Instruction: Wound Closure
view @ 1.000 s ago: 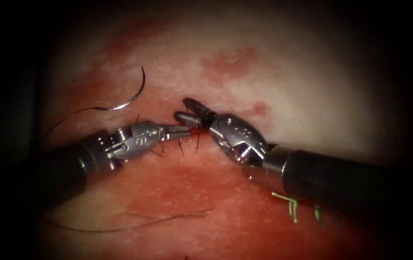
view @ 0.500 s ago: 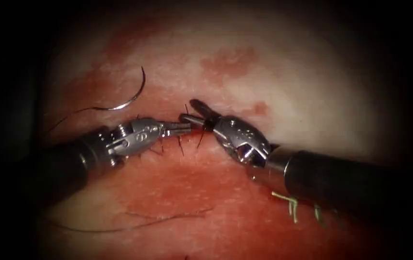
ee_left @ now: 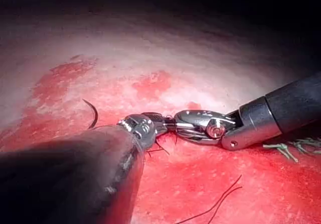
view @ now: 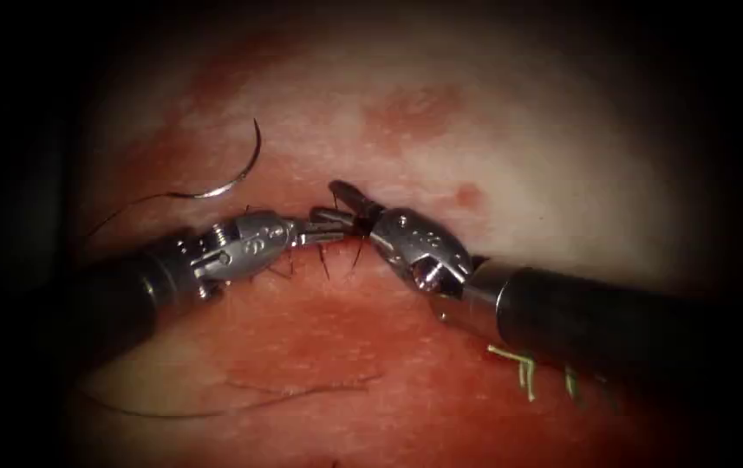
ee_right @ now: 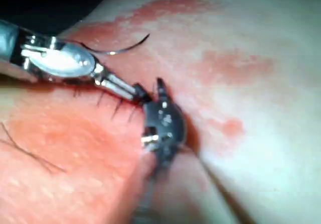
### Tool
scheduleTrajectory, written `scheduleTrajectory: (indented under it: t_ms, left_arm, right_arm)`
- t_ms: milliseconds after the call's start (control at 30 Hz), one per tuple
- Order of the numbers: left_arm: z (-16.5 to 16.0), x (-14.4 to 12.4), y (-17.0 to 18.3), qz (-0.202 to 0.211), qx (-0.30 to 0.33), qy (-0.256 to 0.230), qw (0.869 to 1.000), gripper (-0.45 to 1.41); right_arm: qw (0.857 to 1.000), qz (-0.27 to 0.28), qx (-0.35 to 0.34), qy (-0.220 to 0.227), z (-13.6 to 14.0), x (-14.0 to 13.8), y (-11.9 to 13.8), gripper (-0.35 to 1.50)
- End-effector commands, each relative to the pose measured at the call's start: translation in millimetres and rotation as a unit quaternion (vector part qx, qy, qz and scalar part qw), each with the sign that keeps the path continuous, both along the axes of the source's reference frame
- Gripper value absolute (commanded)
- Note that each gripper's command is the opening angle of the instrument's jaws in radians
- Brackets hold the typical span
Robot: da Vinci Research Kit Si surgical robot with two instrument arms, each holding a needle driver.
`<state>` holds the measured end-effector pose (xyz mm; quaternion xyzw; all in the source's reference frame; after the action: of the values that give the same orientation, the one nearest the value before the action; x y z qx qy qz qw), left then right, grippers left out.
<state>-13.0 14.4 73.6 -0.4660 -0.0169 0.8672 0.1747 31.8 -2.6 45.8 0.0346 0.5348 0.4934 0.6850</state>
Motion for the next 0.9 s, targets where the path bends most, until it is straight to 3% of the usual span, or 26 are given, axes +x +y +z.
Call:
scheduleTrajectory:
  t_ms: [33, 67, 500, 900]
  left_arm:
    - [0.4, -0.5, 0.4, 0.0, -0.001, 0.0, 1.0, -0.45]
    - [0.4, -0.5, 0.3, 0.0, -0.001, 0.0, 1.0, -0.45]
    - [0.2, 0.9, 0.6, -0.005, 0.006, 0.004, 1.0, -0.45]
    - [0.9, 3.7, 4.3, -0.03, 0.027, 0.028, 0.999, -0.45]
  right_arm:
    - [1.0, -0.007, 0.001, 0.005, 0.3, 0.9, 0.0, -0.11]
    - [1.0, -0.016, 0.002, 0.011, 0.3, 0.9, 0.0, -0.35]
    - [1.0, -0.017, 0.009, 0.009, -2.0, 0.6, -0.7, -0.35]
    - [1.0, -0.007, 0.007, 0.003, -4.1, -0.2, -1.9, -0.35]
